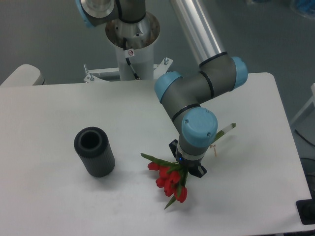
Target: Insert the flowers into the vase
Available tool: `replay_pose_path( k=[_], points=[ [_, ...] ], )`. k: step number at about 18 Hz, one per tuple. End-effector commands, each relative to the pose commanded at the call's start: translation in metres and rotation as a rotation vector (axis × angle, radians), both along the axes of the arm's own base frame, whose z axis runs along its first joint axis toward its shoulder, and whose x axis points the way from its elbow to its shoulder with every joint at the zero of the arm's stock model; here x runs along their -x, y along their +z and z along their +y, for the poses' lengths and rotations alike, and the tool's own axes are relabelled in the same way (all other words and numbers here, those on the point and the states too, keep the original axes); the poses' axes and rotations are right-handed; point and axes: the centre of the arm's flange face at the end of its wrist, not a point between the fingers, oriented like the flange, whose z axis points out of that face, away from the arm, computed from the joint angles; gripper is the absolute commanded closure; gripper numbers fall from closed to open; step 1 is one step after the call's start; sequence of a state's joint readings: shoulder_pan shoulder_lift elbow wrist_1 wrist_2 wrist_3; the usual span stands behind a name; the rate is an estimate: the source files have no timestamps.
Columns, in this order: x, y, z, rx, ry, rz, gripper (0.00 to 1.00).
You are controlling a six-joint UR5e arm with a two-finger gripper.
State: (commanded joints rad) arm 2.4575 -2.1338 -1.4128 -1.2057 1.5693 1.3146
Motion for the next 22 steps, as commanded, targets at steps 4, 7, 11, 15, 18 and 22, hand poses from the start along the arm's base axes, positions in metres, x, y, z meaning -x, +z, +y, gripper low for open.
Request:
replay_pose_path(
  k=[4,7,11,15,18,22],
  points=[
    [0.001,0.001,0.000,-0.001,0.002,0.001,0.84],
    [0.000,0.000,0.000,0.000,0.003,0.000,0.84],
    [-0.002,-0.002,0.000,-0.004,0.013,-0.007,0.85],
    [-0.006,0.001,0.000,-0.047,0.020,0.012,0.86],
    [-0.014,0.013,0.007,-0.122,0.070,-0.026,0.86],
    [-0.025,0.037,0.016,-0.267,0.120,-0.109,0.86]
  ],
)
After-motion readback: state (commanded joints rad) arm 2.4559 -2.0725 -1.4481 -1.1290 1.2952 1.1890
